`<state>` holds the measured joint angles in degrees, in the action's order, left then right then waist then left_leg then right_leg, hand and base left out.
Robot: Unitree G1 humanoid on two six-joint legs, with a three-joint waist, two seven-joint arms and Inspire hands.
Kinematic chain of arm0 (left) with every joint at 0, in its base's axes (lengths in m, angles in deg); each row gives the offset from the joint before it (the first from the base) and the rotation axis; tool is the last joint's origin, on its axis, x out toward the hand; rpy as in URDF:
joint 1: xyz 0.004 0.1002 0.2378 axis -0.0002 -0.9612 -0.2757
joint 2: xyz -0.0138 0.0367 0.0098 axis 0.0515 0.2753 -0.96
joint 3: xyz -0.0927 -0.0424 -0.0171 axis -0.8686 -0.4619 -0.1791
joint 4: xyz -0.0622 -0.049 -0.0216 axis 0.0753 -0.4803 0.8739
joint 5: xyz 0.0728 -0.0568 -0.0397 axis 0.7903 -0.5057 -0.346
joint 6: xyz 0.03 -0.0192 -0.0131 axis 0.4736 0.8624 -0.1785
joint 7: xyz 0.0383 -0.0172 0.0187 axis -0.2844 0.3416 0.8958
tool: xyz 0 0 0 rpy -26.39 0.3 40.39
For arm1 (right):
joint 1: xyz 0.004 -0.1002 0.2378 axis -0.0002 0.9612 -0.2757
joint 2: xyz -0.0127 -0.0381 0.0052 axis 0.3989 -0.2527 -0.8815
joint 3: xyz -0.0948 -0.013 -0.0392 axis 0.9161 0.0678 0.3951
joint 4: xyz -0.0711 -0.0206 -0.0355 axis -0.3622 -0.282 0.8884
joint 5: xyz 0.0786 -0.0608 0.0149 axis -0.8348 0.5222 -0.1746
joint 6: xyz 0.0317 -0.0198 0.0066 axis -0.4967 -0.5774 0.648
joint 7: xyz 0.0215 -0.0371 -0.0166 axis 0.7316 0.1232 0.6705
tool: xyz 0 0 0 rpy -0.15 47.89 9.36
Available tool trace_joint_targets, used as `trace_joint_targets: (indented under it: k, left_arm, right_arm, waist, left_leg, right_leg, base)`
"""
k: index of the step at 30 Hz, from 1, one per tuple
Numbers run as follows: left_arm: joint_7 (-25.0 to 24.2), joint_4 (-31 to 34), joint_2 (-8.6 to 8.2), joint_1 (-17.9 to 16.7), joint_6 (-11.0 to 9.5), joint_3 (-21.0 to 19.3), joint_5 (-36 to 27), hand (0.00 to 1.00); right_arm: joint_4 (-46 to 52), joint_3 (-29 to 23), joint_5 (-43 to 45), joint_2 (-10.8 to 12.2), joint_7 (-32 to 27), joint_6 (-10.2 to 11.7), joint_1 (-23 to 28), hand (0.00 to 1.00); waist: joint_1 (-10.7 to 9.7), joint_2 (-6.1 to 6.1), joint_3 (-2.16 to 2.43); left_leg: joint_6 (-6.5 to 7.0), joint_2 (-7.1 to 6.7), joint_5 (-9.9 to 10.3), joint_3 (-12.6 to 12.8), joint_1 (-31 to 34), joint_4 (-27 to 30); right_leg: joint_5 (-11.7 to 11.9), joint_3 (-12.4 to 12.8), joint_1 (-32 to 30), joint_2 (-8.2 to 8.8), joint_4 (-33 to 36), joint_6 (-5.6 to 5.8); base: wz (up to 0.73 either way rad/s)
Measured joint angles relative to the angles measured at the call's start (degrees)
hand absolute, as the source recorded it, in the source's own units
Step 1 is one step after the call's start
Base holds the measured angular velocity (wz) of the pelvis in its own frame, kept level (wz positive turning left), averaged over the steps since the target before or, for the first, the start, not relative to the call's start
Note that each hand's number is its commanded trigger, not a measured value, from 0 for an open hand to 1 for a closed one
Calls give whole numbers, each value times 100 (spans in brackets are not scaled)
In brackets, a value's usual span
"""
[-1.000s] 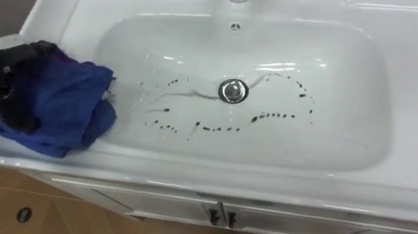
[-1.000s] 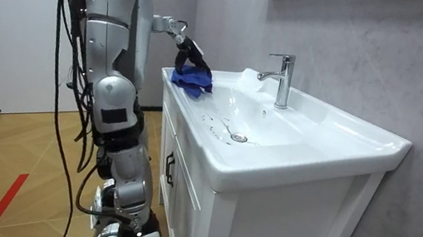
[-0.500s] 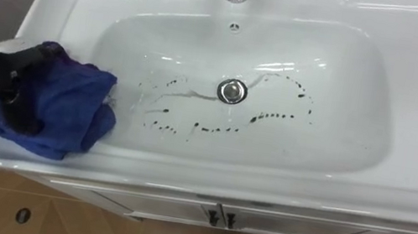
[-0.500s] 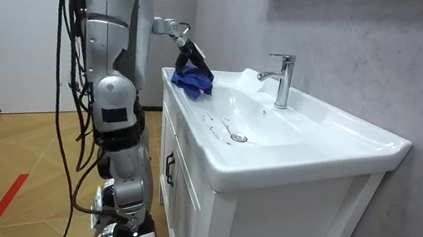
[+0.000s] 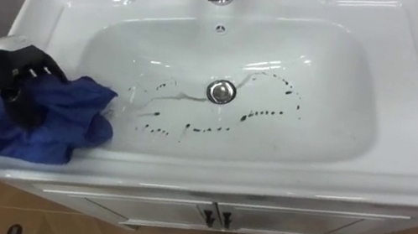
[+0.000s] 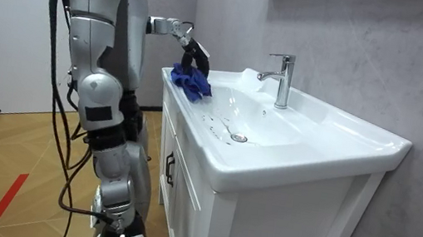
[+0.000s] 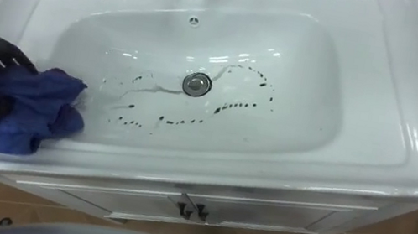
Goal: Wipe basin
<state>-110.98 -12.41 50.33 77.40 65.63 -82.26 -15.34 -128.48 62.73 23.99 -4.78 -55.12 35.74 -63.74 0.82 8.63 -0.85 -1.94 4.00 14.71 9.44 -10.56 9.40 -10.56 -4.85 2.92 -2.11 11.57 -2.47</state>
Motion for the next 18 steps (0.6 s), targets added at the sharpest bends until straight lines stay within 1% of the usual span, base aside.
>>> trace_joint_targets:
  k: [5, 12, 15, 16, 17, 18]
  left_arm:
    - [9, -1, -1, -60, 63, 61, 48, 100]
    - [8, 4, -2, -72, 53, 62, 44, 100]
    - [46, 55, -2, -118, 45, 48, 47, 100]
    - [72, 59, -5, -125, 25, 48, 49, 100]
    - [111, 60, -37, -125, 9, 38, 79, 100]
    - [130, 62, -62, -124, -2, 33, 117, 100]
  right_arm:
    - [16, -2, 8, -1, -116, -20, -3, 0]
    - [84, -7, -1, -3, -175, -33, -79, 0]
    - [197, -5, -43, -4, -174, -31, -90, 0]
    - [225, -4, -43, -4, -170, -21, -101, 0]
    - [248, -5, -39, -4, -169, 1, -102, 0]
    - [252, -6, -33, -3, -169, 12, -103, 0]
  waist:
    - [-54, 1, 0]
    - [-49, -7, 3]
    - [-36, -31, 13]
    - [-37, -50, 20]
    - [-34, -71, 30]
    - [-31, -80, 34]
  left_leg:
    - [0, 4, 0, 1, -6, 6]
    - [0, 3, 0, 2, -5, 7]
    - [0, 8, 0, 31, -5, 9]
    - [0, 13, 0, 93, -7, 12]
    - [-1, 17, 0, 152, -8, 15]
    - [0, 18, 0, 154, -8, 16]
  right_leg:
    - [0, 1, -2, -5, 8, -1]
    - [-1, 10, -8, -7, 12, -1]
    - [0, 13, -10, -13, 12, -1]
    - [0, 9, -12, -13, 15, -1]
    - [-1, 8, -11, -13, 16, -2]
    - [-1, 7, -11, -13, 16, -2]
  base:
    - [0]
    - [0]
    - [0]
    - [0]
    - [0]
    - [0]
